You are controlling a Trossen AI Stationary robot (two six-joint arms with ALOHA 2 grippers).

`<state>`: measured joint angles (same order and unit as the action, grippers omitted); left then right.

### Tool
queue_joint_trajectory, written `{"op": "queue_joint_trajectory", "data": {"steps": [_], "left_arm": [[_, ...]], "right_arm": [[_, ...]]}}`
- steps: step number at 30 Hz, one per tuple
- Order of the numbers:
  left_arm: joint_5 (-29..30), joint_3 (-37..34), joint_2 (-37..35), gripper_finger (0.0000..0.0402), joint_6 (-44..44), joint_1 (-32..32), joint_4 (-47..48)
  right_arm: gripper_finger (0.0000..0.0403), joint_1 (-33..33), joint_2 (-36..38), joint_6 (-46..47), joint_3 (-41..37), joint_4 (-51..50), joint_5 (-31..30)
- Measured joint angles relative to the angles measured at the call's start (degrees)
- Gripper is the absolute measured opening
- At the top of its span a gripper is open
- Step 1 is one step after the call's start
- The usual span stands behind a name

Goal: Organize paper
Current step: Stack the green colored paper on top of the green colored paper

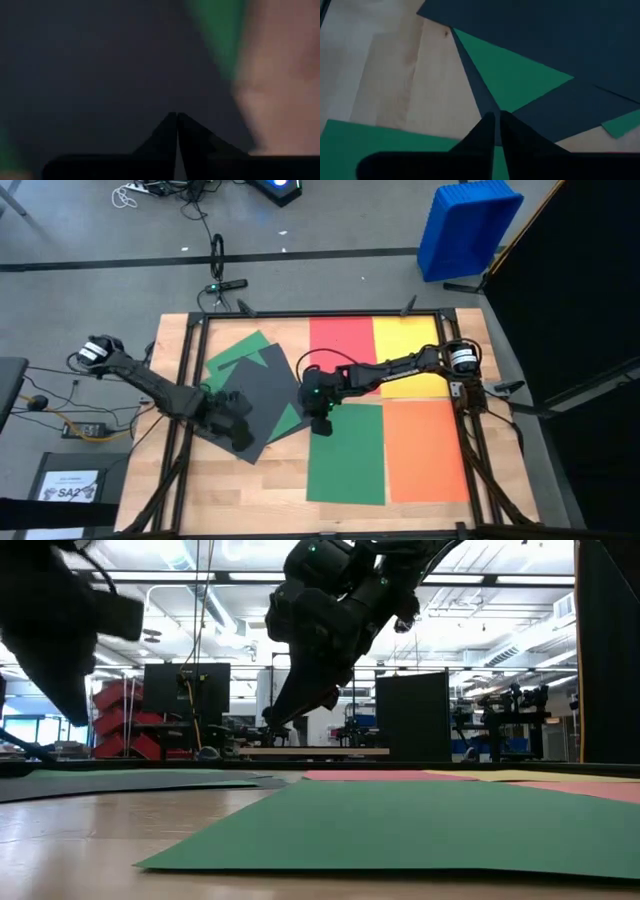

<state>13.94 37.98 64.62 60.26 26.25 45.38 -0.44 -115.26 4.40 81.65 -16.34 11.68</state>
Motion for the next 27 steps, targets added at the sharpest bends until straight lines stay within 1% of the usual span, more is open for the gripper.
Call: {"op": "queue_joint_trajectory", "data": {"steps": [2, 3, 5, 8, 10, 14, 17, 21, 24, 27], "left_arm": [[0.2, 0.0, 0.6, 0.0000, -2.2, 3.4, -5.6], [1.2, 0.0, 1.3, 0.0000, -2.7, 4.7, -7.4], [1.9, 0.1, 2.9, 0.0000, -2.6, 6.2, -10.6], [1.9, 0.0, 5.5, 0.0000, -1.7, 6.5, -13.1], [1.8, 0.2, 7.1, 0.0000, -1.6, 6.5, -14.0], [1.7, 0.1, 9.6, 0.0000, -1.6, 6.4, -13.7], [1.4, 0.1, 10.3, 0.0000, -1.8, 6.4, -16.0], [2.9, 0.2, 10.5, 0.0000, -5.2, 6.4, -21.4], [4.7, 0.2, 10.5, 0.0000, -6.3, 6.2, -23.1], [7.4, 0.2, 10.6, 0.0001, -10.2, 5.7, -26.3]], "right_arm": [[0.0007, -0.1, 0.0, 0.0, 0.0, 0.1, -0.1], [0.0004, -0.1, 0.0, 0.0, 0.0, 0.4, -0.1], [0.0001, -0.1, 0.0, 0.3, 0.0, 1.2, 0.1], [0.0001, 0.1, -0.7, 2.3, 0.1, 2.7, 1.5], [0.0001, 0.2, -2.7, 4.4, 0.8, 3.9, 4.1], [0.0001, -0.3, -7.6, 6.1, 4.7, -0.8, 6.5], [0.0002, -1.2, -9.6, 6.0, 7.5, -3.2, 7.0], [0.0001, -2.0, -10.3, 5.7, 8.7, -2.8, 6.8], [0.0002, -2.1, -9.6, 4.7, 8.9, -2.6, 4.4], [0.0009, -1.8, -9.6, 4.0, 9.2, -3.2, 2.0]]}}
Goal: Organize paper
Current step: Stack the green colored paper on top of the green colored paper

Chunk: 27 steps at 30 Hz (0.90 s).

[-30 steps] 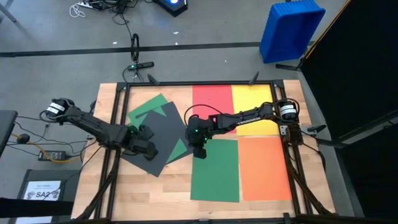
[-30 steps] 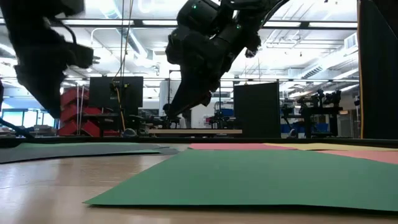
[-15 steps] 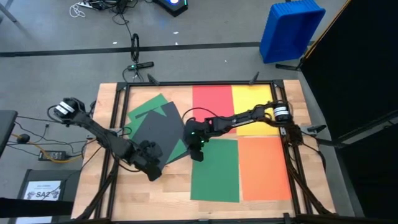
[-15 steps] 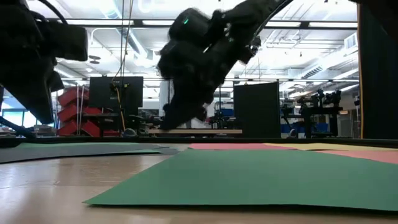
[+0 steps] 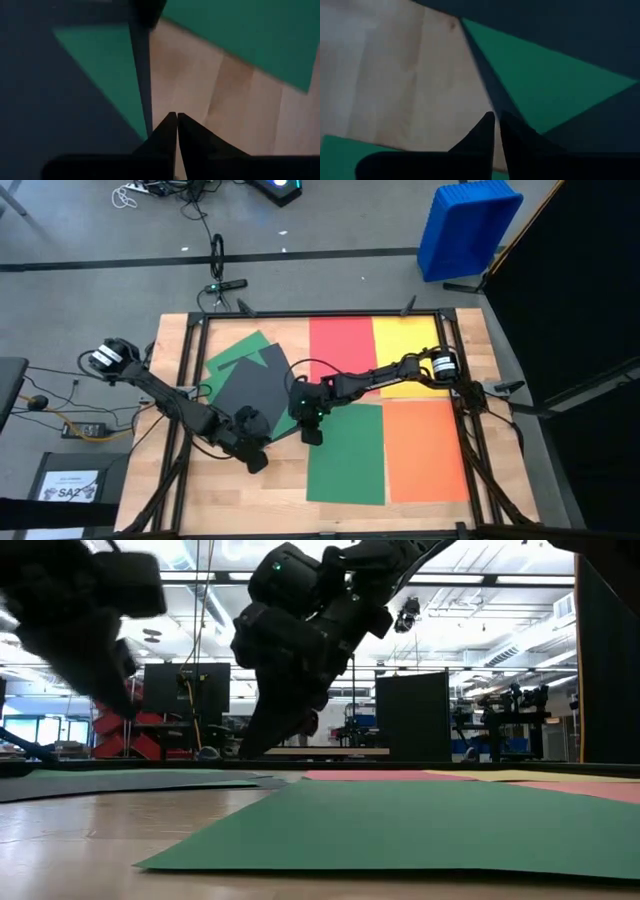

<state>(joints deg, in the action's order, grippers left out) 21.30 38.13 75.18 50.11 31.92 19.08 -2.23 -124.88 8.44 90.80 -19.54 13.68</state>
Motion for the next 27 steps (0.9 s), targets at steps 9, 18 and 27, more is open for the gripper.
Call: {"op": "queue_joint_trajectory", "data": {"steps": [9, 18, 27], "left_arm": [[2.6, 0.1, 0.3, 0.0058, -18.0, -2.9, -13.4], [-1.3, 3.3, 7.5, 0.0212, -21.7, -8.4, -10.2], [-1.7, 10.4, 15.8, 0.0277, -22.4, -12.0, 3.9]], "right_arm": [[0.0073, 0.3, 0.0, -7.5, 3.4, -10.3, -7.2], [0.0125, 0.4, 3.9, -8.3, 4.2, -17.7, -7.2], [0.0115, 0.7, 10.1, -8.1, -0.2, -17.1, -11.5]]}}
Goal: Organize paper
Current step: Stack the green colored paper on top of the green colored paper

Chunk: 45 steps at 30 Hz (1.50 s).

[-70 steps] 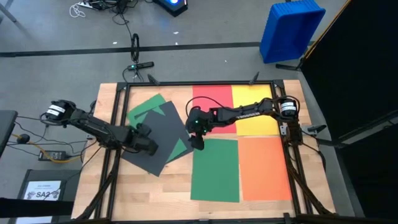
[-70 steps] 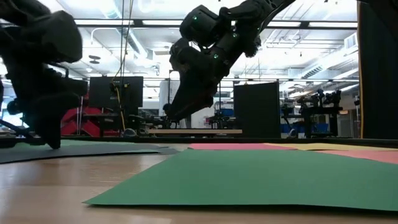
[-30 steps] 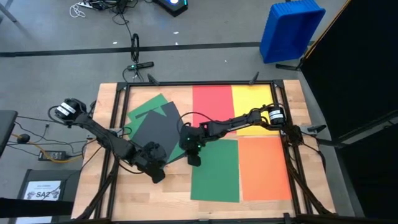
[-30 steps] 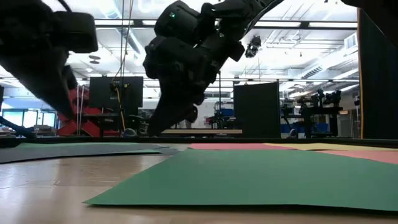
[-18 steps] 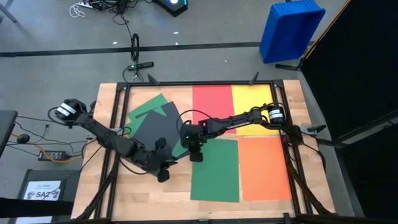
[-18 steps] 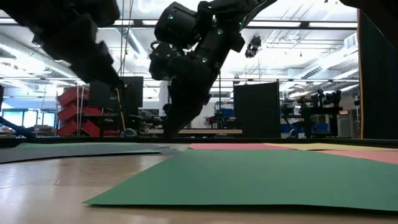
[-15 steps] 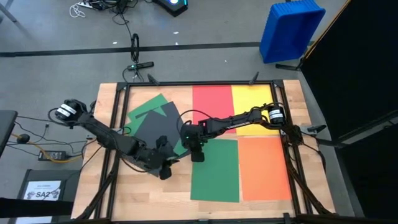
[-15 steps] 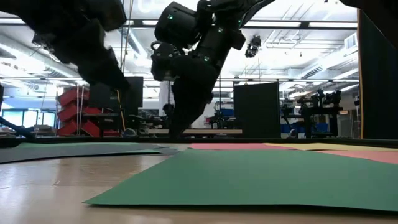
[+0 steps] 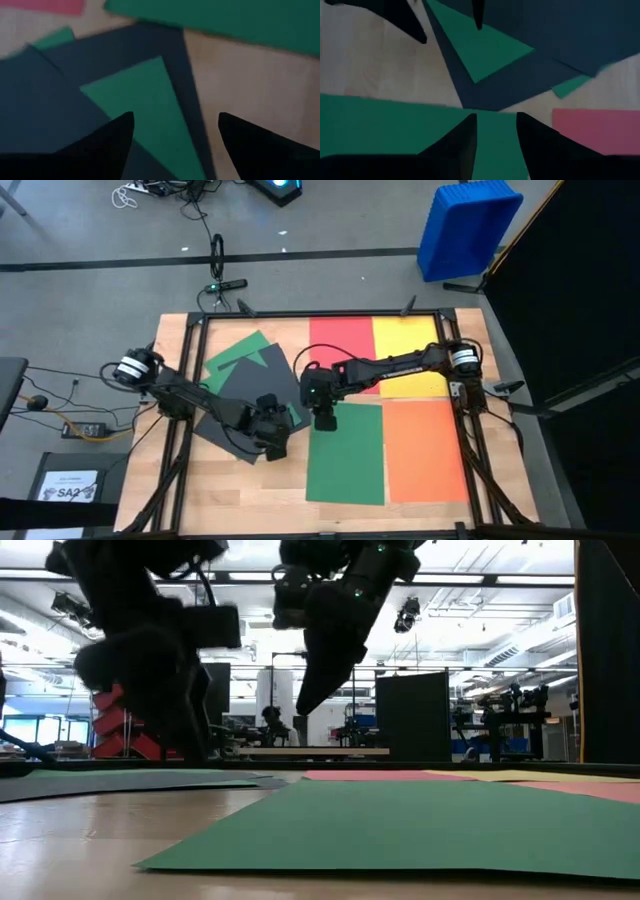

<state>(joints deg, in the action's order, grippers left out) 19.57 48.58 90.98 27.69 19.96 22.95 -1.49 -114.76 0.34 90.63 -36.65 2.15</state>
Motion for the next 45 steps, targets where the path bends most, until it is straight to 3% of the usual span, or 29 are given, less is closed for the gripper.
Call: {"op": "queue_joint_trajectory", "data": {"steps": [5, 15, 24, 34, 45], "left_arm": [[-2.9, 0.1, 1.8, 0.0270, 2.5, -0.8, -1.8], [-1.0, 0.1, 2.4, 0.0255, 6.9, -0.8, -0.2], [-1.2, 0.1, 2.8, 0.0253, 7.1, -0.8, -0.2], [-1.3, 9.9, 10.3, 0.0253, 2.8, -1.3, 11.5], [-0.3, 10.6, 10.3, 0.0253, 3.0, -1.6, 16.5]], "right_arm": [[0.0115, 0.2, 2.9, 0.1, -3.3, 3.3, -1.1], [0.0111, 1.3, 6.2, 2.5, -8.8, 11.8, -1.1], [0.0110, 1.3, 6.3, 2.2, -9.0, 11.3, -1.1], [0.0109, 1.3, 6.3, 2.1, -9.0, 11.3, -1.1], [0.0108, 1.3, 6.3, 2.0, -9.0, 11.1, -1.0]]}}
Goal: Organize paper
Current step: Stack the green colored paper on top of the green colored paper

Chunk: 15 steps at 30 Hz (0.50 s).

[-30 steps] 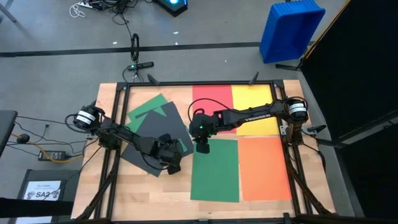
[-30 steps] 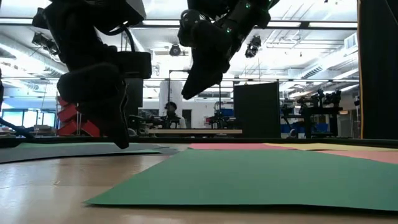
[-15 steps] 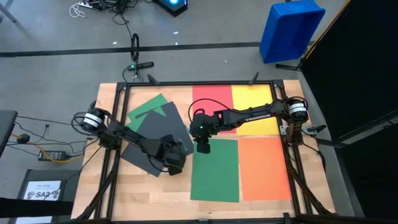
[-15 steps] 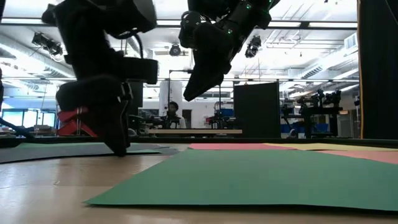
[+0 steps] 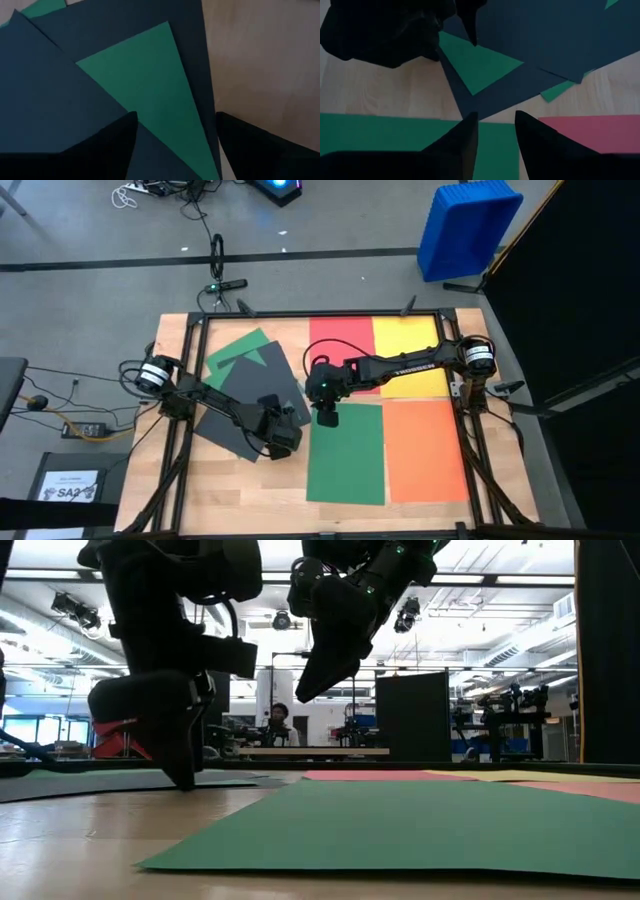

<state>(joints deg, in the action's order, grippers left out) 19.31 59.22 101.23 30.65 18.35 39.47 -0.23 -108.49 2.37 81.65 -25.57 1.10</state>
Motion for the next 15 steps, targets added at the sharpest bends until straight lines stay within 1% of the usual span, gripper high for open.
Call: {"op": "queue_joint_trajectory", "data": {"steps": [7, 12, 15], "left_arm": [[1.3, 0.0, -0.1, 0.0253, 0.6, 0.0, 1.5], [6.4, 1.9, -0.1, 0.0253, 2.2, -0.1, 5.5], [8.1, 2.3, -0.2, 0.0253, 2.3, 0.0, 7.4]], "right_arm": [[0.0106, 0.0, 0.0, 0.0, 0.0, 0.0, 0.0], [0.0106, 0.0, 0.0, 0.0, 0.0, 0.0, 0.0], [0.0104, 0.0, 0.0, 0.0, 0.0, 0.1, 0.0]]}}
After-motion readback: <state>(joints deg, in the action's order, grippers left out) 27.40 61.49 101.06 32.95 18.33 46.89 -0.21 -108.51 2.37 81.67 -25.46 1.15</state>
